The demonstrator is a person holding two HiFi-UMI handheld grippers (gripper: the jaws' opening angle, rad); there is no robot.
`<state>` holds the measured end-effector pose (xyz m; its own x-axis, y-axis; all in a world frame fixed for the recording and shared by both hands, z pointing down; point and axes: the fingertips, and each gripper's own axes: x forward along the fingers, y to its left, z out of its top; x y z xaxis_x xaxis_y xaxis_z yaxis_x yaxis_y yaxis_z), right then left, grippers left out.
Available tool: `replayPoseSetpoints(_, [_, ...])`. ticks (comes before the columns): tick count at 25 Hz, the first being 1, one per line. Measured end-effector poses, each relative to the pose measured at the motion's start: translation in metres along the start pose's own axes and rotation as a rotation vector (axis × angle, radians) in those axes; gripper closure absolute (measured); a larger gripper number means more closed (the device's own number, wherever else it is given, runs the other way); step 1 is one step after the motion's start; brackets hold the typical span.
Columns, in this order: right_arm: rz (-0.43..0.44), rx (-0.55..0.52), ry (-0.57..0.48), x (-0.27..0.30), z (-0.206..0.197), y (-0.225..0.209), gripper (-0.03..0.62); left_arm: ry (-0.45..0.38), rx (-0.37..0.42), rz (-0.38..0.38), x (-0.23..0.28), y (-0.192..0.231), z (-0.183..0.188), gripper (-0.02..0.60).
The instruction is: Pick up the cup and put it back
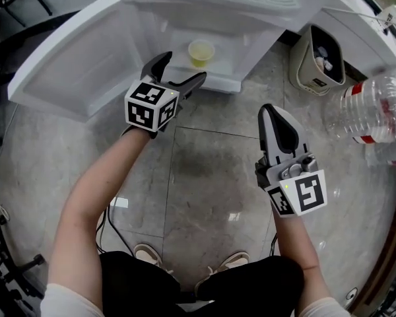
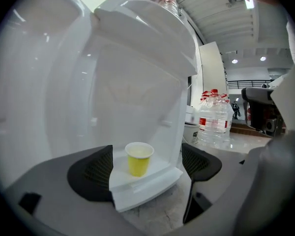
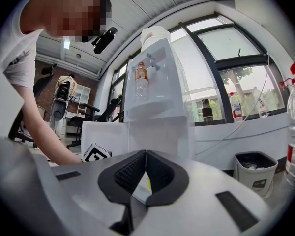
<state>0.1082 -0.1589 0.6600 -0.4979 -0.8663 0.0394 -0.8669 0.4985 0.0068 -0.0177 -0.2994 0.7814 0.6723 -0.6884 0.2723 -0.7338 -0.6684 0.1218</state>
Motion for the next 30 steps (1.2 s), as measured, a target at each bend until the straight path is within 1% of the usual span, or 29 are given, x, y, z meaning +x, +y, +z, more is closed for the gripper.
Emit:
replayPoseSetpoints(3, [0.028,0.02,0.008,0.007,-0.005,0.012,0.574,0.041,-0.008,0.034,-0.022,0.012,-0.015,0.141])
replayPoseSetpoints(6, [0.034,0.027,0.006,0.013,-0.006,0.015,0.574,0.077,0.008,0.062,-0.039,0.025,-0.022,0.141])
replayPoseSetpoints(9, [0.036,0.028,-0.004,0.016,-0.004,0.017,0.574,0.076,0.032,0.097,-0.053,0.034,-0.015,0.144])
replayPoseSetpoints(12, [0.037,0.031,-0.014,0.018,-0.002,0.019,0.574,0.081,0.046,0.114,-0.061,0.035,-0.013,0.172])
replayPoseSetpoints(14, [0.034,0.03,-0.022,0.02,-0.001,0.018,0.574,0.1,0.055,0.116,-0.065,0.034,-0.016,0.227])
replayPoseSetpoints(16, [0.028,0.026,-0.028,0.021,0.001,0.015,0.574,0.111,0.074,0.1,-0.069,0.029,-0.014,0.276])
replayPoseSetpoints(19, [0.01,0.022,-0.028,0.02,0.0,0.006,0.574,0.095,0.102,0.097,-0.077,0.026,-0.004,0.373])
replayPoseSetpoints(20, [0.003,0.024,-0.027,0.02,-0.001,0.002,0.574,0.092,0.092,0.109,-0.08,0.028,-0.003,0.415])
replayPoseSetpoints(22, [-0.011,0.024,-0.026,0.02,-0.002,-0.003,0.574,0.104,0.038,0.14,-0.084,0.035,-0.008,0.516])
replayPoseSetpoints(23, [-0.016,0.023,-0.027,0.02,-0.002,-0.005,0.574,0.11,0.0,0.152,-0.085,0.039,-0.012,0.54])
replayPoseSetpoints(25, [-0.02,0.024,-0.023,0.022,-0.003,-0.008,0.574,0.115,-0.06,0.16,-0.086,0.041,-0.018,0.557])
replayPoseSetpoints(26, [-0.017,0.025,-0.013,0.024,-0.003,-0.009,0.574,0.114,-0.066,0.16,-0.088,0.04,-0.018,0.557])
replayPoseSetpoints(28, [-0.004,0.016,0.023,0.027,0.005,-0.01,0.574,0.091,-0.04,0.182,-0.093,0.039,-0.003,0.557])
replayPoseSetpoints(30, [0.014,-0.006,0.062,0.024,0.025,-0.006,0.574,0.051,0.009,0.234,-0.106,0.036,0.031,0.558])
